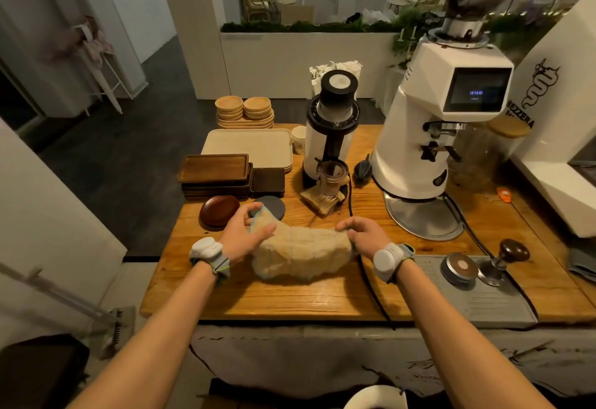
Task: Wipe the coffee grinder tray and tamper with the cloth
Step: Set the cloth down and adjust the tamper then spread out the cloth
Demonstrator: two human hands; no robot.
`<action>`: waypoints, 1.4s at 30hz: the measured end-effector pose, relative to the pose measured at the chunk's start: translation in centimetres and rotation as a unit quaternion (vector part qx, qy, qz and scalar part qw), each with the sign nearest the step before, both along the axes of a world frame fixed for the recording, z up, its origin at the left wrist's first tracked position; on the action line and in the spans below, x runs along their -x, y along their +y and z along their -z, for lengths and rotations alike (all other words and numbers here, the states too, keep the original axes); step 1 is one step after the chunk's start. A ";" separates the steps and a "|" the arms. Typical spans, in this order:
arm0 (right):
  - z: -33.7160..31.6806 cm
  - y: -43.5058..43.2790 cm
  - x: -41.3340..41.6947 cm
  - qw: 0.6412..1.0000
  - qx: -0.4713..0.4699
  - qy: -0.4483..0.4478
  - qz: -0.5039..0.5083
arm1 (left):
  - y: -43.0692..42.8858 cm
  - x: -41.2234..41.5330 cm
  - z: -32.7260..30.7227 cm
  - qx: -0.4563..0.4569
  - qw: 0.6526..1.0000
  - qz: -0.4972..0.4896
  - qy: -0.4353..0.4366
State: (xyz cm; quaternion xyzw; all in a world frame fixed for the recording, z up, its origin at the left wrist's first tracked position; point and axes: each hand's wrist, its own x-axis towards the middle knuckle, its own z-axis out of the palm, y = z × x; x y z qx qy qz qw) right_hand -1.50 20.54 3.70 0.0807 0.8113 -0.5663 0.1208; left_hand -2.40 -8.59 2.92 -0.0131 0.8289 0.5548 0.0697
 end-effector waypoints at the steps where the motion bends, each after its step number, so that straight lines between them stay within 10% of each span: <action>1: -0.2 0.0 0.0 1.000 0.000 -0.012 0.001 | -0.2 0.1 -0.1 0.008 1.000 0.013 0.001; 9: 0.5 0.5 0.0 0.995 -0.069 0.025 -0.072 | -1.1 -0.2 -0.1 0.215 0.969 0.111 0.046; 17: 0.5 -1.6 -0.5 0.970 -0.232 0.062 -0.030 | 0.7 0.0 -0.2 0.151 0.988 0.021 -0.021; 27: 1.7 -5.6 -1.4 0.996 -0.002 -0.092 0.020 | 6.9 -0.8 -0.6 0.143 0.989 -0.007 0.041; 36: 0.8 -5.5 -2.6 0.956 0.198 -0.202 0.081 | 8.3 -1.9 1.0 -0.008 0.995 0.001 -0.100; 42: 1.5 -4.9 -3.0 0.916 0.322 -0.210 0.115 | 7.2 -2.1 4.4 0.122 0.980 -0.112 -0.107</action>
